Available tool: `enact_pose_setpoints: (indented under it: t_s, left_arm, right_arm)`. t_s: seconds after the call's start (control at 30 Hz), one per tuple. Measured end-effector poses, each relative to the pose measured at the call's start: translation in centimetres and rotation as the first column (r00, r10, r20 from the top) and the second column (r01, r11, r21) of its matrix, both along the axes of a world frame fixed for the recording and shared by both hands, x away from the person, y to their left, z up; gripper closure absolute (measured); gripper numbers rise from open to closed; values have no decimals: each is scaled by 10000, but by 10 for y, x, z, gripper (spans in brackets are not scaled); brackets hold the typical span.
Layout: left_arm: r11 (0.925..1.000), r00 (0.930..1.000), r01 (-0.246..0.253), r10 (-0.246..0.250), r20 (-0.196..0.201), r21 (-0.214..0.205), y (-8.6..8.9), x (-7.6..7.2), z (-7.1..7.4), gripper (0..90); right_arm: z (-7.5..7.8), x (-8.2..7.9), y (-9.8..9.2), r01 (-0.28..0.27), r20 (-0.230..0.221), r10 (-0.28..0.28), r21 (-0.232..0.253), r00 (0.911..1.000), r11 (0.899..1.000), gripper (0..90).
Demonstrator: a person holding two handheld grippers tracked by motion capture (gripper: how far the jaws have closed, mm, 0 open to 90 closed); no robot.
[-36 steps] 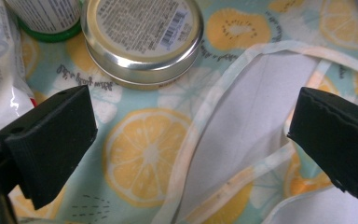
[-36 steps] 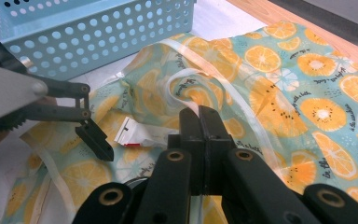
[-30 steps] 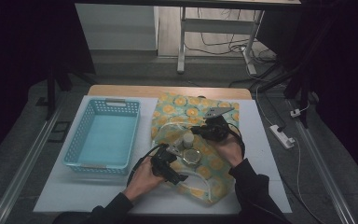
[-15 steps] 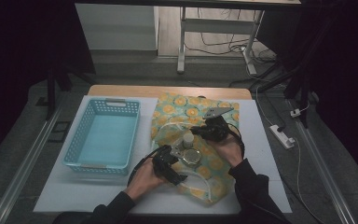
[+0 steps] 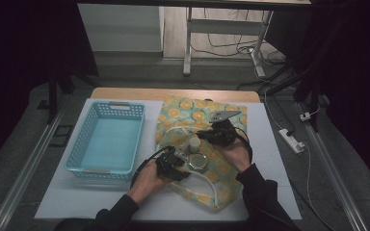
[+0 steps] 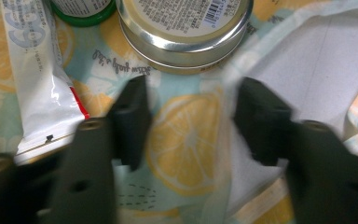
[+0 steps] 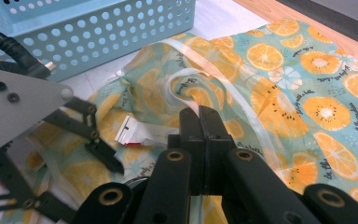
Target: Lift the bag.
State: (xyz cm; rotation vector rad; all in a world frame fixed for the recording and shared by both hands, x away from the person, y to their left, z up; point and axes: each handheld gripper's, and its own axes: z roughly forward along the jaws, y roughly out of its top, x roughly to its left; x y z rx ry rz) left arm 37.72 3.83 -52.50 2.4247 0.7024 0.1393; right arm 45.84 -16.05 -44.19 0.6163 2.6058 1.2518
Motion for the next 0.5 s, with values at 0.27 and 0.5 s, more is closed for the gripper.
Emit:
enact_pose_setpoints:
  t_s: [0.27, 0.5]
  left_arm:
    - [9998, 9997, -196, 196, -171, -43, 2, 2, 1, 728]
    - [9997, 9995, -238, 237, -226, -52, -1, -1, 2, 889]
  right_arm:
    - [0, 0, 0, 17, -23, -17, 9, 10000, 10000, 900]
    - [-1, 0, 0, -7, -43, 6, -18, 10000, 10000, 900]
